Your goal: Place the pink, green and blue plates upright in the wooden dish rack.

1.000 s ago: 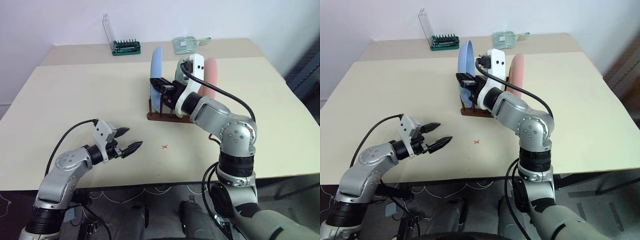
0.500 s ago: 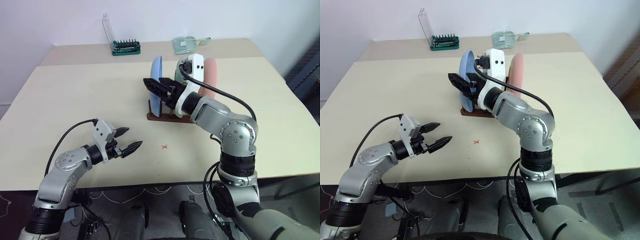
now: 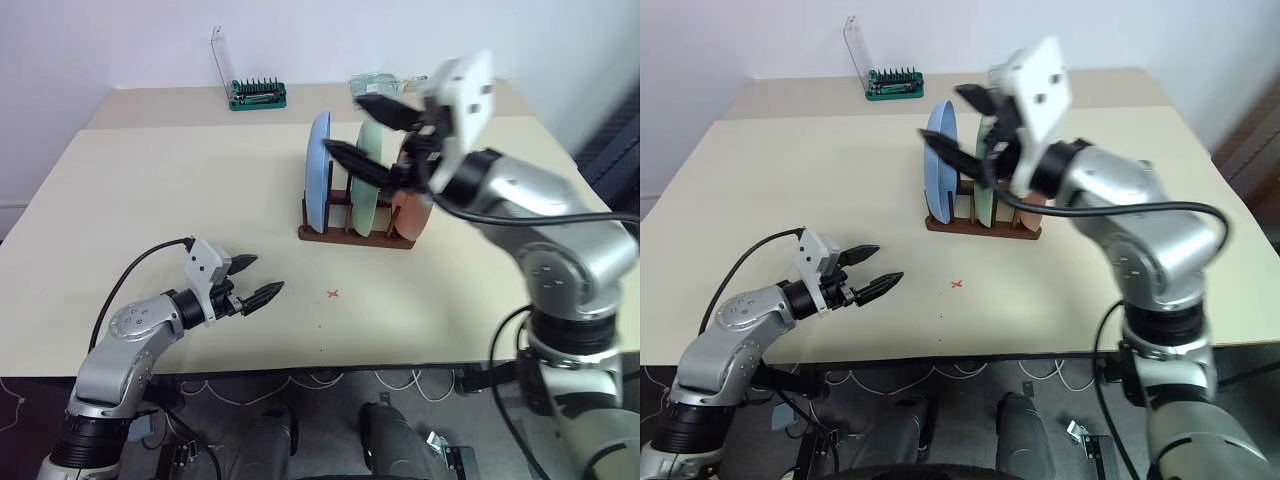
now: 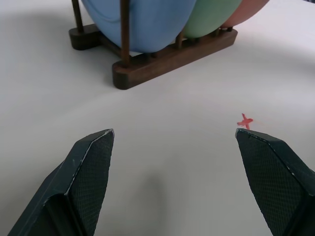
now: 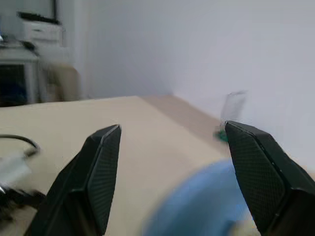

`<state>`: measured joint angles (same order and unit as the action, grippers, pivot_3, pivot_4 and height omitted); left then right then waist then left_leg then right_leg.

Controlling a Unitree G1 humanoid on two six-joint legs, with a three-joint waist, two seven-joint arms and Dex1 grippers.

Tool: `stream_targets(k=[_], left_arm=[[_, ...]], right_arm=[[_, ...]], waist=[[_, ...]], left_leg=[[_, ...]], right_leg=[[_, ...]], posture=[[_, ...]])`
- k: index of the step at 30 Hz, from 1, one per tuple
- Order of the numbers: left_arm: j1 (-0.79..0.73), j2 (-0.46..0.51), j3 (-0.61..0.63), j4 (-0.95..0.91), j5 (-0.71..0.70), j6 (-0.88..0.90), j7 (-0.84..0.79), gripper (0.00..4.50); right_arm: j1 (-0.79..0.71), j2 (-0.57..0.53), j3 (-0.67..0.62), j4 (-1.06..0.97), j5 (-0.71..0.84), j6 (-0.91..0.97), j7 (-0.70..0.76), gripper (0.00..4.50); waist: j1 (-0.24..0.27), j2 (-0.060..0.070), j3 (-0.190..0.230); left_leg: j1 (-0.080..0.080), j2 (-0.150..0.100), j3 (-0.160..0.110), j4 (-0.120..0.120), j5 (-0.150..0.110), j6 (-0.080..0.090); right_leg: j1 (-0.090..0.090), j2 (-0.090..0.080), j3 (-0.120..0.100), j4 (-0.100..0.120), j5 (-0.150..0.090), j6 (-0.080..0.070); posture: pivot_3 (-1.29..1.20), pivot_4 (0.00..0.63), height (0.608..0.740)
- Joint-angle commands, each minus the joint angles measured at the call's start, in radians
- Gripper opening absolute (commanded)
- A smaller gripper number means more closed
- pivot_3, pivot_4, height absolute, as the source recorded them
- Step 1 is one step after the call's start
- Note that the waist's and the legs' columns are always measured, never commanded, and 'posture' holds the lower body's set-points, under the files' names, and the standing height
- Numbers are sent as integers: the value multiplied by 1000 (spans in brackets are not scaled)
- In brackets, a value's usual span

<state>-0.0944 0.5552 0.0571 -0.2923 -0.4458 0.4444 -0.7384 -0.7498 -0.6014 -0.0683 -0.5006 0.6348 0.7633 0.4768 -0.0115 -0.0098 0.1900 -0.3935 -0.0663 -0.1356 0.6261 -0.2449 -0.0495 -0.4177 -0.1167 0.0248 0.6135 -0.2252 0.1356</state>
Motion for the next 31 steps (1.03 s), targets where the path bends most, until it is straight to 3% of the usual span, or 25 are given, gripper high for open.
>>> stream_targets(k=[1, 7, 12, 22, 31], left_arm=[[-7, 6, 31, -9, -3, -20, 1, 4071], [-32, 28, 64, 66, 9, -51, -12, 4071], [-61, 27, 61, 109, 28, -74, -10, 4071], [-53, 39, 86, 125, 48, -105, 9, 4071], [-34, 15, 73, 92, 48, -97, 43, 4071]], right_arm=[[82, -110, -169, -2, 11, -65, 102, 3388], [452, -279, -396, 94, -36, -150, 293, 3388], [637, -262, -373, 174, -144, -273, 321, 3388], [626, -207, -320, 338, -222, -423, 317, 3388], [602, -214, -299, 388, -228, -438, 339, 3388]], waist=[[0, 0, 0], [2, -1, 0], [-5, 0, 0], [-2, 0, 0], [1, 0, 0]], left_leg=[[0, 0, 0, 0, 0, 0], [1, 1, 1, 0, -1, 1], [2, 2, 4, 1, -1, 2], [2, 2, 4, 2, -1, 2], [2, 2, 3, 2, -1, 2]], right_leg=[[0, 0, 0, 0, 0, 0], [2, 0, 0, -1, 0, 0], [3, 0, 1, -1, 0, 0], [3, 0, 1, -1, 0, 0], [4, 0, 1, -1, 0, 0]], posture=[[0, 150, 740], [0, 150, 740], [0, 150, 740], [0, 150, 740], [0, 150, 740]])
